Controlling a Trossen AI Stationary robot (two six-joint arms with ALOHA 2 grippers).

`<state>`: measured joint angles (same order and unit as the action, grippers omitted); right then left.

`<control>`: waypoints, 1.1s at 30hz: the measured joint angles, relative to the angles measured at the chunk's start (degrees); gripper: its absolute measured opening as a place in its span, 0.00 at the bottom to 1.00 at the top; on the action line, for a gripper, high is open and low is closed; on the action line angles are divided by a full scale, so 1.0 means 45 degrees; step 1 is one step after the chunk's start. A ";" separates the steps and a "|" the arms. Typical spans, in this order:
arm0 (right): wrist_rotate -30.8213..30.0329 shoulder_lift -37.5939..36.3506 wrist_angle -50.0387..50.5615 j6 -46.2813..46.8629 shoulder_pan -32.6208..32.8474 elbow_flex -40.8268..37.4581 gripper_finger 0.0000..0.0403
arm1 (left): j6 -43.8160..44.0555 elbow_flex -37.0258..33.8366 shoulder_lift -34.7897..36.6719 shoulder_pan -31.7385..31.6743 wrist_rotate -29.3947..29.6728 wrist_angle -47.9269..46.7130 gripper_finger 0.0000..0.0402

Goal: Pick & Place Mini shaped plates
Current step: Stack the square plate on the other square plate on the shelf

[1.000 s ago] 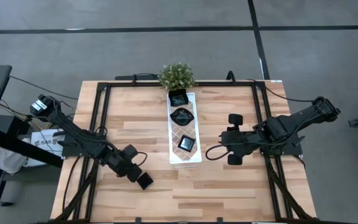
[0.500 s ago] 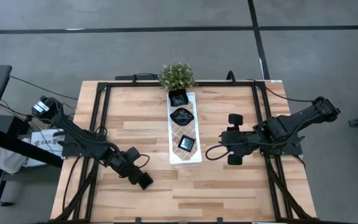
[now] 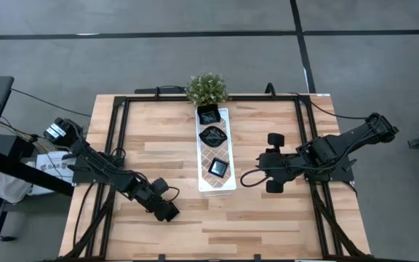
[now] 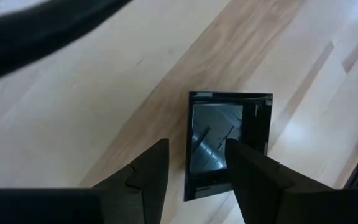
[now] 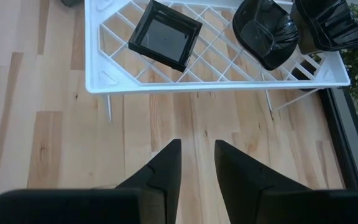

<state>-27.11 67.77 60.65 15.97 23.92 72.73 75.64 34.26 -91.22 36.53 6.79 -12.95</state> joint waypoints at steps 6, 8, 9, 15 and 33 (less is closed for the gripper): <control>0.0000 0.0000 0.0008 0.0136 0.0000 0.0000 0.23 | -0.0067 0.0000 0.0005 0.0000 -0.0010 0.0039 0.40; 0.0000 -0.0001 0.0005 0.0136 0.0000 0.0000 0.23 | -0.0095 0.0000 0.0002 0.0000 -0.0265 0.0044 0.40; 0.0000 0.0000 0.0008 0.0139 0.0000 0.0000 0.23 | -0.0194 0.0000 0.0002 0.0000 -0.0454 0.0044 0.40; 0.0000 0.0000 0.0008 0.0141 0.0000 0.0000 0.23 | -0.0753 0.0000 0.0004 0.0000 -0.0836 0.0092 0.40; 0.0005 -0.0001 0.0003 0.0137 0.0000 0.0000 0.23 | -0.0758 0.0000 0.0005 0.0000 -0.1088 0.0199 0.26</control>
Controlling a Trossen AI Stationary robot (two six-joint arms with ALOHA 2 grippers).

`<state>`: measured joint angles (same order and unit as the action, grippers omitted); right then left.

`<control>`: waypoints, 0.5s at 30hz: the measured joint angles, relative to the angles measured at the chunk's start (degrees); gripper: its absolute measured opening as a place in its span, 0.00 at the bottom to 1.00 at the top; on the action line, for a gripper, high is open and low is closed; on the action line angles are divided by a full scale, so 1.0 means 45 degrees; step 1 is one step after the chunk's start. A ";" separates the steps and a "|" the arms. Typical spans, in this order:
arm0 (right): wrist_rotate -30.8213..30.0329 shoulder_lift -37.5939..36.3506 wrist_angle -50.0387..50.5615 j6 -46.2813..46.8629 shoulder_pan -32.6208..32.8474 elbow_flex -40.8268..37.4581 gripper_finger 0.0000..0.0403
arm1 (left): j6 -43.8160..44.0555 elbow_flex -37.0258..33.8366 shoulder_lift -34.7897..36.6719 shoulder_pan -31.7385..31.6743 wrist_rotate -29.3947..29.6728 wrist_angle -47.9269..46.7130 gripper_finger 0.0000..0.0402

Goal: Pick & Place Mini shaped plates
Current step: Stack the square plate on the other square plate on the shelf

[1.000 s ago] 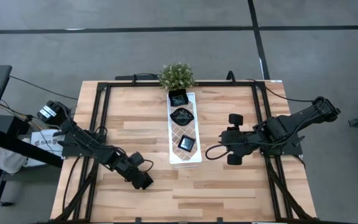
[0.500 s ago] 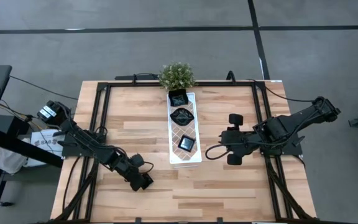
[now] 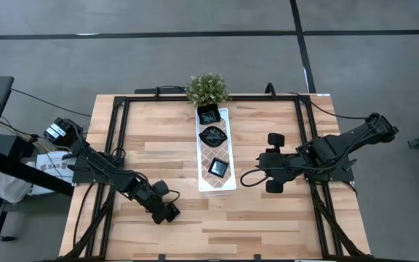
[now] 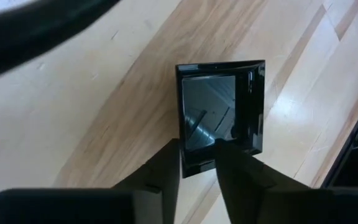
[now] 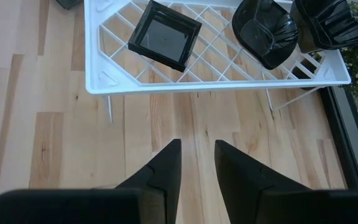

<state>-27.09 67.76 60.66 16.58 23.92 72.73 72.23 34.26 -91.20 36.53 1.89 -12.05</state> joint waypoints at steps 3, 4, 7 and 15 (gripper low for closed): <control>0.0000 0.0001 0.0000 -0.0001 0.0000 0.0000 0.23 | 0.0000 0.0000 0.0000 0.0000 0.0000 0.0028 0.20; 0.0000 0.0001 0.0000 0.0000 0.0000 0.0000 0.23 | 0.0000 0.0000 0.0000 0.0000 0.0000 0.0032 0.18; 0.0000 -0.0001 0.0000 -0.0001 0.0000 0.0000 0.23 | 0.0000 0.0000 0.0000 0.0000 0.0000 0.0091 0.12; 0.0000 0.0001 0.0000 0.0004 0.0000 0.0000 0.23 | 0.0005 0.0005 0.0000 0.0000 0.0326 0.0460 0.04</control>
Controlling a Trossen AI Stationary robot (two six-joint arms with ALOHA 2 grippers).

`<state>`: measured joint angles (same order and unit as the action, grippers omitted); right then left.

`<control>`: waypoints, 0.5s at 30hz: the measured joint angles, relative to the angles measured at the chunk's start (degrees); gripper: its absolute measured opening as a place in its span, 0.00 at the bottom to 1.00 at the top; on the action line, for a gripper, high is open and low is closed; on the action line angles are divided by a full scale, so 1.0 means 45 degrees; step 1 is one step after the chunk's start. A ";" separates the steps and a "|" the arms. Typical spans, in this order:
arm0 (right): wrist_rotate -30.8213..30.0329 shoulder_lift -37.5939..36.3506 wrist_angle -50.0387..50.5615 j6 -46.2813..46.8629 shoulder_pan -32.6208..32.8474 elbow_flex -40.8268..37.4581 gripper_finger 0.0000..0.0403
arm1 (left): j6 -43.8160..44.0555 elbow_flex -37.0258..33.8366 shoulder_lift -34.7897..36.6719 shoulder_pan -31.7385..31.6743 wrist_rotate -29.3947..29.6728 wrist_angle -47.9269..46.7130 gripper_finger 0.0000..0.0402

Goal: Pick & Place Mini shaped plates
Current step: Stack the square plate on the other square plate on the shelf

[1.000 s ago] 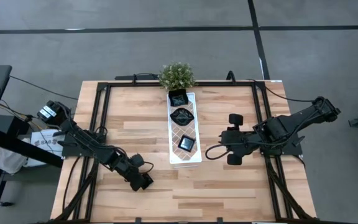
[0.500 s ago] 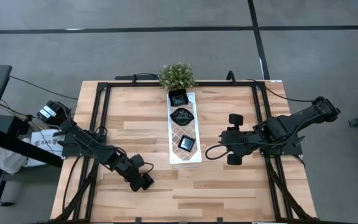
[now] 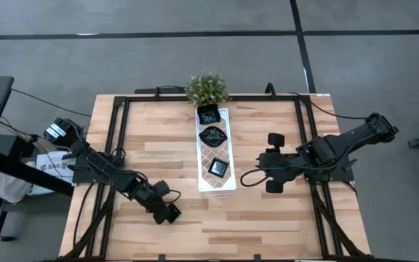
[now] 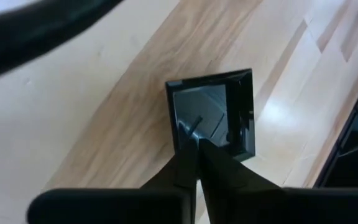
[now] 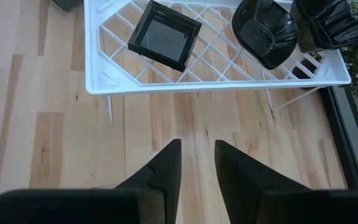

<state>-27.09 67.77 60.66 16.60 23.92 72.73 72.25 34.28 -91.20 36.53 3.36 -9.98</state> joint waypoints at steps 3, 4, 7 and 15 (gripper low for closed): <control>0.0000 -0.0002 0.0007 0.0106 0.0000 0.0000 0.23 | -0.0003 0.0000 0.0000 0.0000 0.0240 0.0018 0.07; 0.0000 -0.0001 0.0016 0.0127 0.0000 0.0000 0.23 | 0.0000 0.0000 0.0000 0.0000 0.0263 0.0027 0.09; 0.0002 0.0000 0.0024 0.0136 0.0015 0.0000 0.23 | 0.0000 0.0000 0.0000 0.0000 0.0327 0.0045 0.16; 0.0005 0.0000 0.0024 0.0189 0.0015 0.0000 0.23 | 0.0000 0.0000 0.0000 0.0000 0.0477 0.0059 0.33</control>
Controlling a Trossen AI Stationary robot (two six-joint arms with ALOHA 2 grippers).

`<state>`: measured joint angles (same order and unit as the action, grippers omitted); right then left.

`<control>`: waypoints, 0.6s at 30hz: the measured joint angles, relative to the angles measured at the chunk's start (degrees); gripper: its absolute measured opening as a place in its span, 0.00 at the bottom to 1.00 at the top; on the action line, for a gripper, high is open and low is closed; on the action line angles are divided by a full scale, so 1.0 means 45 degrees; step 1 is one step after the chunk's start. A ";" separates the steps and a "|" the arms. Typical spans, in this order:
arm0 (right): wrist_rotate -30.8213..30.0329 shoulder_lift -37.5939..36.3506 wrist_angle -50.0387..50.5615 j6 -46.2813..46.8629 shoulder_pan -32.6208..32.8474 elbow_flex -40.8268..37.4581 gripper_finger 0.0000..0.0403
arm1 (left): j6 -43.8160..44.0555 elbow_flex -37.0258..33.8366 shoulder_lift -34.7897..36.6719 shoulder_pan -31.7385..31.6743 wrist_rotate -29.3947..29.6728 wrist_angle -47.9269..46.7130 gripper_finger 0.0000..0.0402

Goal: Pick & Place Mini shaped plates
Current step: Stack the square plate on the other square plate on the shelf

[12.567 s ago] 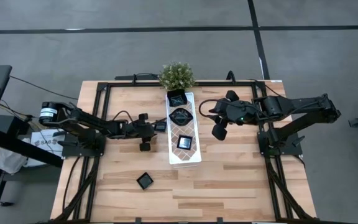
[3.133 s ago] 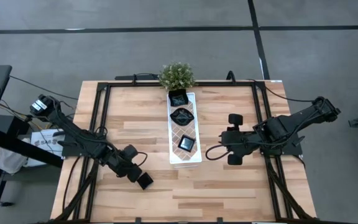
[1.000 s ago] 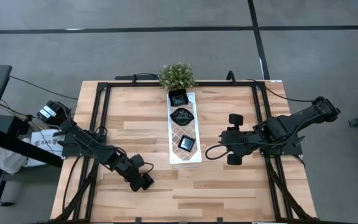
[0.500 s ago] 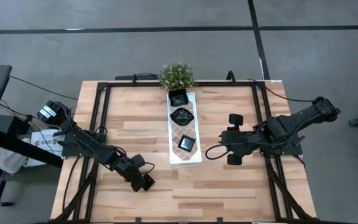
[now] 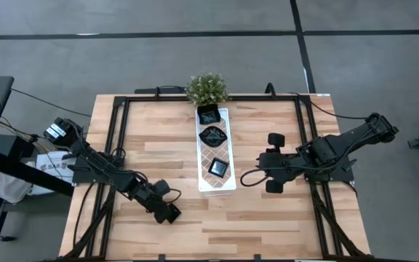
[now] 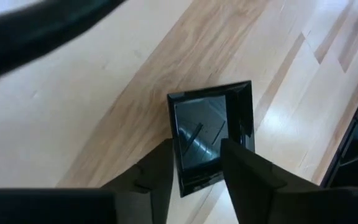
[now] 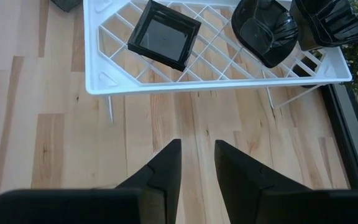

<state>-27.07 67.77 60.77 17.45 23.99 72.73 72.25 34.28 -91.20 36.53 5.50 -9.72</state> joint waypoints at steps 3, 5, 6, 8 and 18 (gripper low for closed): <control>0.0000 0.0000 0.0000 0.0009 0.0000 0.0000 0.23 | 0.0000 0.0000 0.0000 -0.0003 0.0253 0.0049 0.35; 0.0000 0.0000 0.0000 0.0012 0.0000 0.0000 0.23 | 0.0000 -0.0003 0.0000 -0.0043 0.0336 0.0048 0.35; 0.0000 0.0000 0.0001 0.0022 0.0000 0.0000 0.23 | 0.0000 -0.0030 0.0000 -0.0044 0.0338 0.0079 0.35; 0.0000 0.0000 0.0001 0.0039 0.0000 0.0000 0.23 | 0.0005 -0.0116 0.0000 -0.0049 0.0343 0.0072 0.34; 0.0001 0.0000 0.0010 0.0039 0.0000 0.0000 0.23 | 0.0138 -0.0287 -0.0010 -0.0063 0.0338 0.0180 0.33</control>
<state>-27.07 67.77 60.82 17.63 23.99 72.73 72.87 32.99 -91.24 36.25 7.03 -8.91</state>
